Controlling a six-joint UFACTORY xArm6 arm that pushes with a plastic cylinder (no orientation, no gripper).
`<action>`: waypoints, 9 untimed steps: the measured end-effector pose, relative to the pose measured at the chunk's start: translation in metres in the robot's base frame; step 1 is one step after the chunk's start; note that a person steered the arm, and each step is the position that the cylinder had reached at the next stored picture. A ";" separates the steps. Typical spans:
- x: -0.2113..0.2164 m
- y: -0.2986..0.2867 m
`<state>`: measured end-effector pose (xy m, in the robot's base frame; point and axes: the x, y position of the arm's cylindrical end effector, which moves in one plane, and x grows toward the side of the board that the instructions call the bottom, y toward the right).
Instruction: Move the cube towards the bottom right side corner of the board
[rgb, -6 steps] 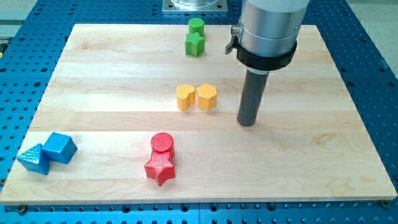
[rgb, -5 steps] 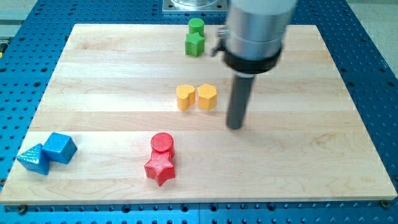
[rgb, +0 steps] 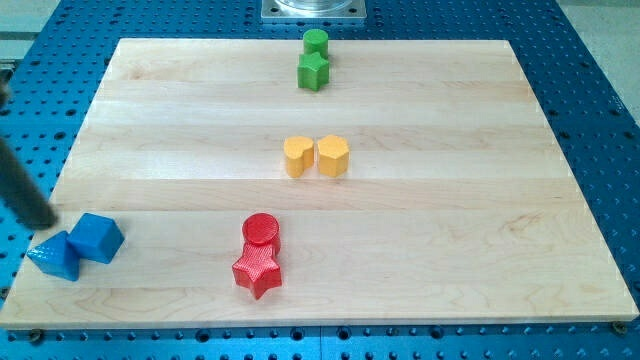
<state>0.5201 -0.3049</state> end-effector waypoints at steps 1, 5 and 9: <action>0.061 0.017; 0.008 0.092; -0.055 0.119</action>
<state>0.4647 -0.1857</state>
